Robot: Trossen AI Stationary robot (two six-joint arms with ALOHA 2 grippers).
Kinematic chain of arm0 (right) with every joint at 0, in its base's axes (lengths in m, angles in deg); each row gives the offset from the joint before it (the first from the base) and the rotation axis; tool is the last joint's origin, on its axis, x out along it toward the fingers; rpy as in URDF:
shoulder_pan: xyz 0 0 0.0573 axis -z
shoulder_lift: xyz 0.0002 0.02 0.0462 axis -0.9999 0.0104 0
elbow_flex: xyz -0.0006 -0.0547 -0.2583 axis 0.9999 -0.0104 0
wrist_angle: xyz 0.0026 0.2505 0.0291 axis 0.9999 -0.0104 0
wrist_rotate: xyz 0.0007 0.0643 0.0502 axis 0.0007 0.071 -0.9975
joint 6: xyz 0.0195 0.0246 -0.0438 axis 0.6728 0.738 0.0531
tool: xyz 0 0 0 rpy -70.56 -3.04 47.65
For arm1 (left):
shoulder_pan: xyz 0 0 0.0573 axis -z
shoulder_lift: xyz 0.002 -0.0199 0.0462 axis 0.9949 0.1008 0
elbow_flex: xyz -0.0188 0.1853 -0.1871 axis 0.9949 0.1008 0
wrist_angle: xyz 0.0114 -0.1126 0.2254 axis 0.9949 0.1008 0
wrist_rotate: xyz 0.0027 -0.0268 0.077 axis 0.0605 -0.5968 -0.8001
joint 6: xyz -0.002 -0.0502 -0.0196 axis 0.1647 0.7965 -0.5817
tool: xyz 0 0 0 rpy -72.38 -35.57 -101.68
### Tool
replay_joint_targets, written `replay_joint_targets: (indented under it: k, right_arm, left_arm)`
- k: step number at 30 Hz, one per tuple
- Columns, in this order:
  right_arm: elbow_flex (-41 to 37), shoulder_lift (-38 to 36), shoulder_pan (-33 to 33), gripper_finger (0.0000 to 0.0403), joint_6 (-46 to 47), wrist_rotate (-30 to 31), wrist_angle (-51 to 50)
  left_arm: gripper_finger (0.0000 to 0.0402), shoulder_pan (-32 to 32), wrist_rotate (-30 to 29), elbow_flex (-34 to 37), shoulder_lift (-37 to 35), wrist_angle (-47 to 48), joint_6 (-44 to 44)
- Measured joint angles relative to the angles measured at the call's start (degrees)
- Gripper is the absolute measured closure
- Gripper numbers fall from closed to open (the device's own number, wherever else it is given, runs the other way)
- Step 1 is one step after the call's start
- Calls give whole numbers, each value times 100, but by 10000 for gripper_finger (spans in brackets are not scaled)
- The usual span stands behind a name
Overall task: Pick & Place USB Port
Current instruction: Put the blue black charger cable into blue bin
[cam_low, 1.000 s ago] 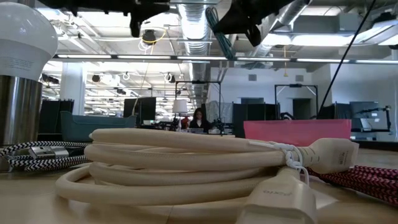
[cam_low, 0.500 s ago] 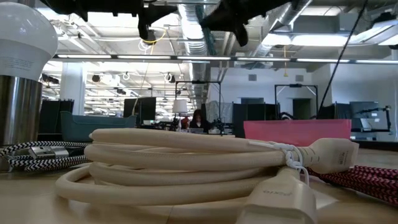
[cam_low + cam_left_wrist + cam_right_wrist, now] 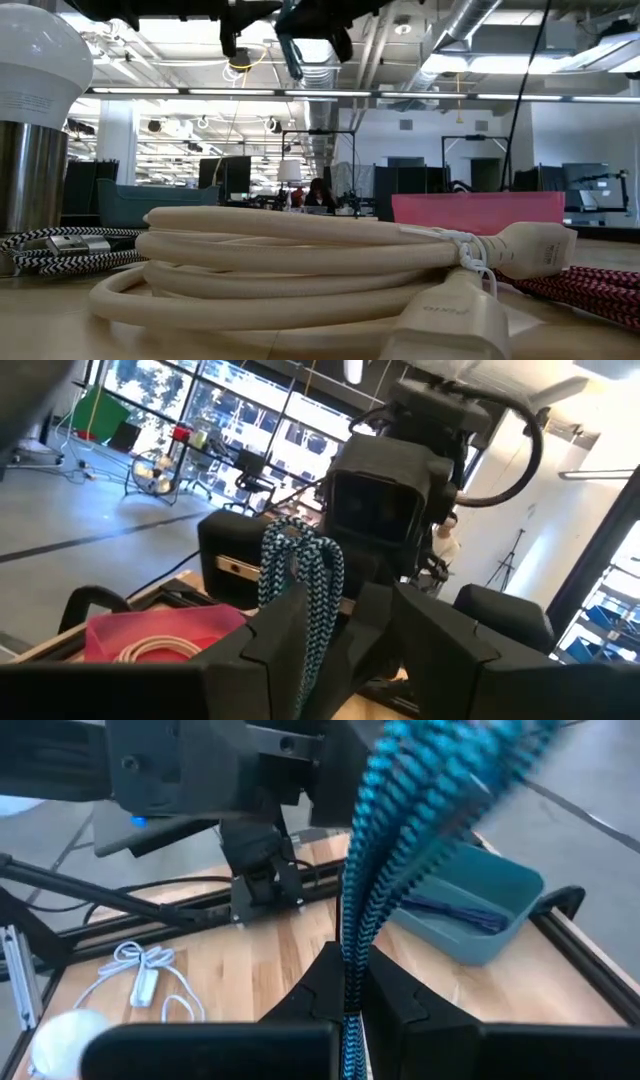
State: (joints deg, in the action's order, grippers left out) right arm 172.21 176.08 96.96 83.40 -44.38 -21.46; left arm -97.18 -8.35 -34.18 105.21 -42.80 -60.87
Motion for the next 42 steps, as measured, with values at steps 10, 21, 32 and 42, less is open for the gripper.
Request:
replay_joint_targets:
  k: [10,21,32,42]
  right_arm:
    - [172,-80,-79,398,-20,-34,-189]
    - [172,-203,-109,398,-67,-23,-263]
    - [172,-198,-112,398,-171,-29,-265]
    - [178,-251,-85,332,-180,-60,-238]
  left_arm:
    - [259,4,24,-9,-15,56,-61]
    - [265,-94,27,-2,-6,124,-59]
    - [342,-85,26,2,-2,117,-59]
    - [393,-107,235,19,-144,172,-62]
